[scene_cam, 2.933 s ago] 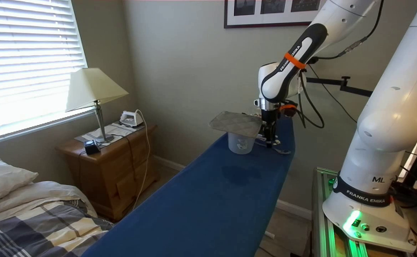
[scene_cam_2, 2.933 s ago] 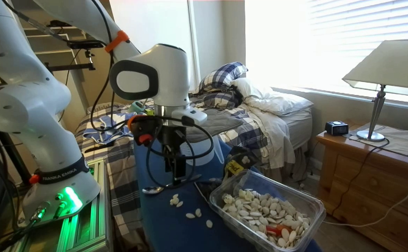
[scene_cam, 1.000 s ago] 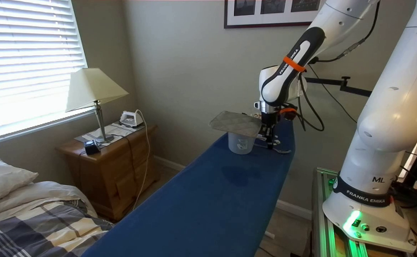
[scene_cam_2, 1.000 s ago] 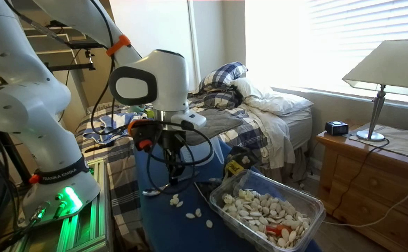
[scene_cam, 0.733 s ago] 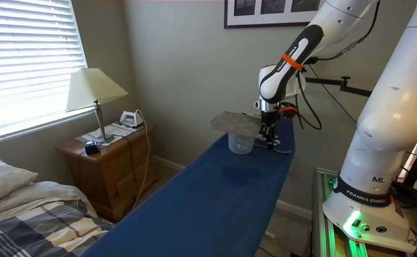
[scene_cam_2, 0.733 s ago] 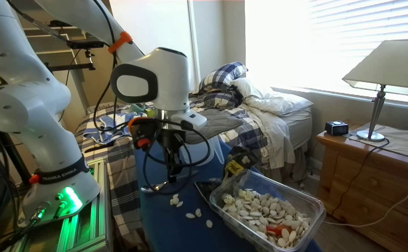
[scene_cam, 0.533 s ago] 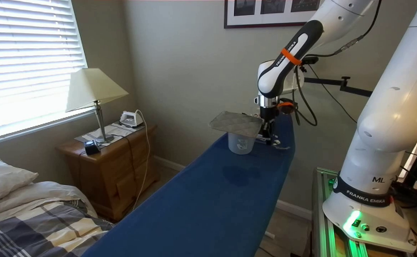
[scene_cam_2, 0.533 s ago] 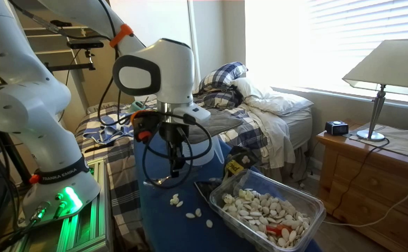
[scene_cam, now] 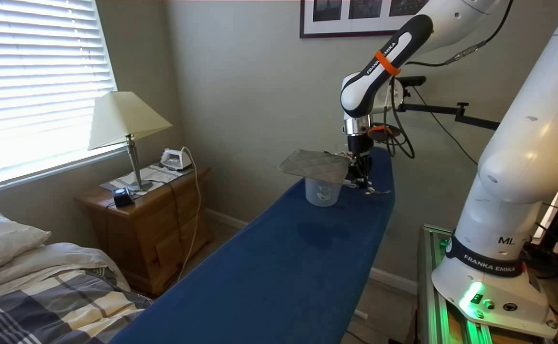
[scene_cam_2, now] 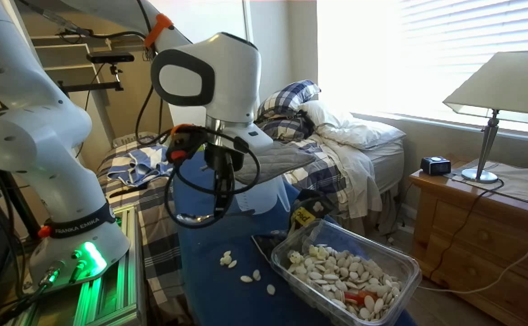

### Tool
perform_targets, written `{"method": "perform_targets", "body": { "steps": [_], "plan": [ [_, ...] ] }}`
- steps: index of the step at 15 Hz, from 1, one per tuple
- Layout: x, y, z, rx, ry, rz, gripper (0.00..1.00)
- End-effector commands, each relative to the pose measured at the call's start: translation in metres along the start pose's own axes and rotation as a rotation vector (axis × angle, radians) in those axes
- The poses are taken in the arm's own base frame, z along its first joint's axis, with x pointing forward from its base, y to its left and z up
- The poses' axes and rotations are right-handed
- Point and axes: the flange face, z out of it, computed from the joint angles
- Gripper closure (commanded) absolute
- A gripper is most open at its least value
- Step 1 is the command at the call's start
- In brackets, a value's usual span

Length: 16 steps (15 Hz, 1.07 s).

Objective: Put the grey item on the jar put the spoon on top of it

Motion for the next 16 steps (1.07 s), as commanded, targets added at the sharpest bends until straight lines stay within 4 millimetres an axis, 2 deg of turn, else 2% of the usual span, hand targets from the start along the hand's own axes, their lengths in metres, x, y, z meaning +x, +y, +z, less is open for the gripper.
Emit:
{"method": "perform_targets", "body": {
  "steps": [1,8,16],
  "plan": [
    [-0.001,-0.002,-0.001,0.029,-0.050,0.061,0.98],
    [-0.015,-0.024,-0.016,0.001,-0.062,0.150,0.98],
    [-0.028,-0.060,-0.056,-0.021,-0.004,0.259,0.98]
  ]
}}
